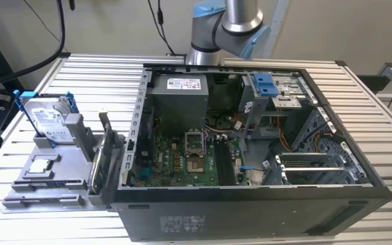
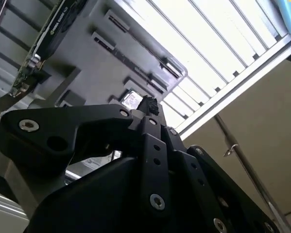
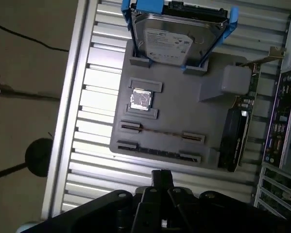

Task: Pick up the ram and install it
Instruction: 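Pick up the ram and move it above insertion slot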

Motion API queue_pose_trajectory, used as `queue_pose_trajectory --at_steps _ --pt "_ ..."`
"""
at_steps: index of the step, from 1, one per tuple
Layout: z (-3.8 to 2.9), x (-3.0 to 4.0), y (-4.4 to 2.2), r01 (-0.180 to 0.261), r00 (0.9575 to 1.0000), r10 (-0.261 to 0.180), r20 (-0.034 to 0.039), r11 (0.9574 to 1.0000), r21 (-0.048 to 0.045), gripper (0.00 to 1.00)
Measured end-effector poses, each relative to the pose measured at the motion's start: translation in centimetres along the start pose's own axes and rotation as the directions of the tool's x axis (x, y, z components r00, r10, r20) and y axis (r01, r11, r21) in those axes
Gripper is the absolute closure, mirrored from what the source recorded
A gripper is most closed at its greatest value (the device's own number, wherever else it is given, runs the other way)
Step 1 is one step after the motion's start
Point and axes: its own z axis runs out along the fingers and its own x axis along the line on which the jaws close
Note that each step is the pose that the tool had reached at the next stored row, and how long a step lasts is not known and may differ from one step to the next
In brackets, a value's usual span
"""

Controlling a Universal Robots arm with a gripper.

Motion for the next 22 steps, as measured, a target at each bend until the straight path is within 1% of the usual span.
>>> queue_pose_trajectory --at_steps 2,5,8,11,16,20,22 --pt "0.00 0.00 0.00 0.028 0.9996 -0.028 -0.0014 0.9996 0.0004 0.89" --pt "0.00 0.00 0.00 0.067 0.9978 -0.067 -0.0032 0.9978 0.0009 0.89" --pt "0.00 0.00 0.00 0.104 0.9946 -0.104 -0.0050 0.9946 0.0013 0.89" --pt "0.00 0.00 0.00 0.139 0.9903 -0.139 -0.0066 0.9903 0.0016 0.89" --pt "0.00 -0.01 0.01 0.192 0.9813 -0.192 -0.0093 0.9813 0.0020 0.89" --pt "0.00 0.00 0.01 0.239 0.9709 -0.239 -0.0116 0.9710 0.0022 0.89" --pt "0.00 0.00 0.01 0.264 0.9645 -0.264 -0.0127 0.9646 0.0022 0.89"
